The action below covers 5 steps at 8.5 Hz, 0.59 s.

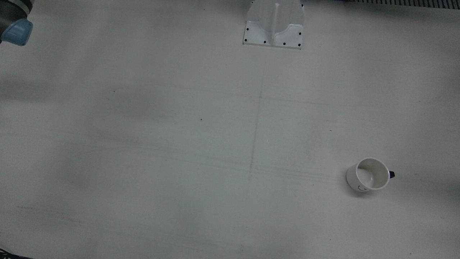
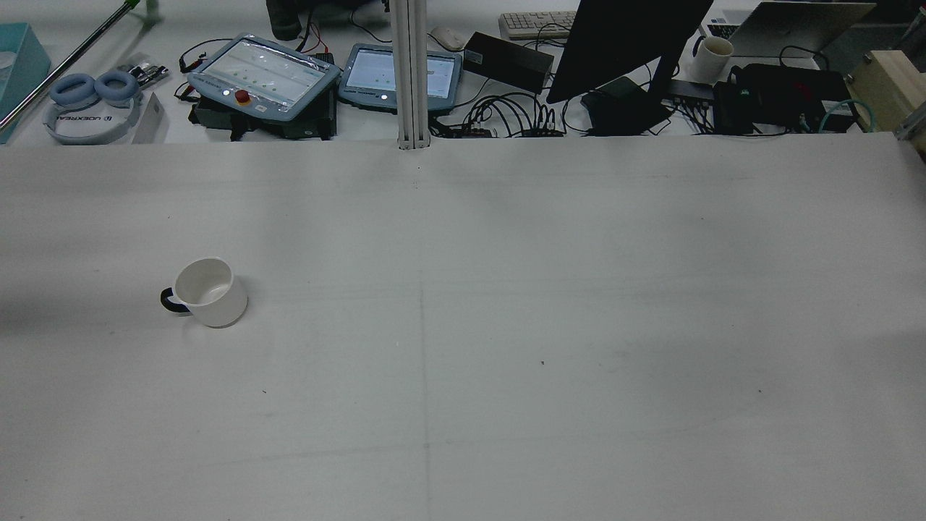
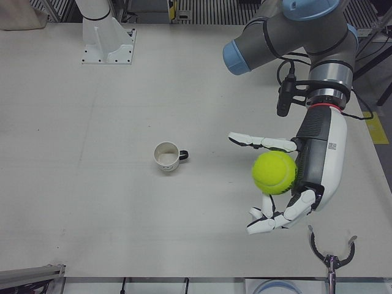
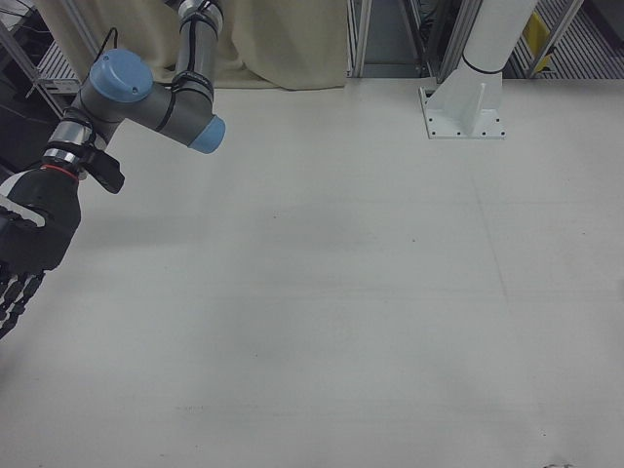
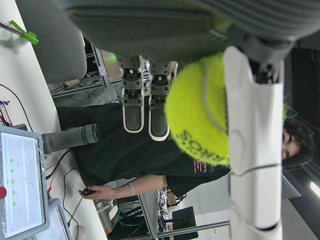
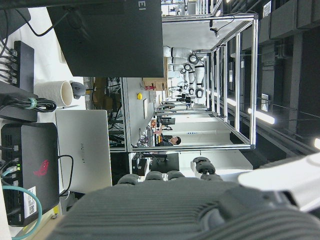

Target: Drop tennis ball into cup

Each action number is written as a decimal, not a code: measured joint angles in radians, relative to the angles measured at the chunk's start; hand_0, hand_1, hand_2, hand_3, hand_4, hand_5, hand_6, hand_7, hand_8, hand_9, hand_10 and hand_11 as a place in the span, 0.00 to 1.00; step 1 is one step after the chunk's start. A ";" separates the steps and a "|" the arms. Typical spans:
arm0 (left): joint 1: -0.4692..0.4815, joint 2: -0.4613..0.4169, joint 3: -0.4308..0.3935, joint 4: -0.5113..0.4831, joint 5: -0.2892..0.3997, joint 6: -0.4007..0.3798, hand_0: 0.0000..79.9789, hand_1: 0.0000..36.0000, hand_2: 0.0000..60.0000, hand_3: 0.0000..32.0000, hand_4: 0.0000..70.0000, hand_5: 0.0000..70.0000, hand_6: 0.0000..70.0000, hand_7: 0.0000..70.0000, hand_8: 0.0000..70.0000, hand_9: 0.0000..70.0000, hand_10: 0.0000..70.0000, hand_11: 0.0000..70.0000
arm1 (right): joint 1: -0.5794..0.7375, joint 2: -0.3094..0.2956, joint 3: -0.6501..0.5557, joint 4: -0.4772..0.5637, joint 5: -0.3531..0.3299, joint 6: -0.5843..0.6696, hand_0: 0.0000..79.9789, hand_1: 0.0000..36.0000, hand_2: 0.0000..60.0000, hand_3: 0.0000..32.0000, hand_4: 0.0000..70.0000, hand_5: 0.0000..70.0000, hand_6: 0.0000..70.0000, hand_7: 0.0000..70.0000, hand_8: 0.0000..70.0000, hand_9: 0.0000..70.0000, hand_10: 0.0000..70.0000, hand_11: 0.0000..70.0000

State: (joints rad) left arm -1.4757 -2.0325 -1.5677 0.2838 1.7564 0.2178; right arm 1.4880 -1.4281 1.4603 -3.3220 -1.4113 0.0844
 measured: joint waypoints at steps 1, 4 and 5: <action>0.000 0.000 0.000 0.000 0.000 0.000 0.75 0.52 0.00 0.00 0.51 0.18 0.62 1.00 0.40 0.65 0.31 0.47 | 0.000 0.000 0.000 0.000 0.000 0.000 0.00 0.00 0.00 0.00 0.00 0.00 0.00 0.00 0.00 0.00 0.00 0.00; 0.043 0.047 -0.115 0.016 0.001 0.007 0.73 0.47 0.03 0.00 0.52 0.23 0.81 1.00 0.44 0.65 0.30 0.46 | 0.000 0.000 0.000 0.000 0.000 0.000 0.00 0.00 0.00 0.00 0.00 0.00 0.00 0.00 0.00 0.00 0.00 0.00; 0.078 0.081 -0.164 0.023 0.000 0.009 0.71 0.47 0.00 0.00 0.52 0.18 0.67 1.00 0.41 0.65 0.29 0.45 | 0.000 0.000 0.000 0.001 0.000 0.000 0.00 0.00 0.00 0.00 0.00 0.00 0.00 0.00 0.00 0.00 0.00 0.00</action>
State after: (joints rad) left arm -1.3978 -1.9515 -1.7316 0.3068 1.7567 0.2273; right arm 1.4879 -1.4281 1.4604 -3.3214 -1.4113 0.0844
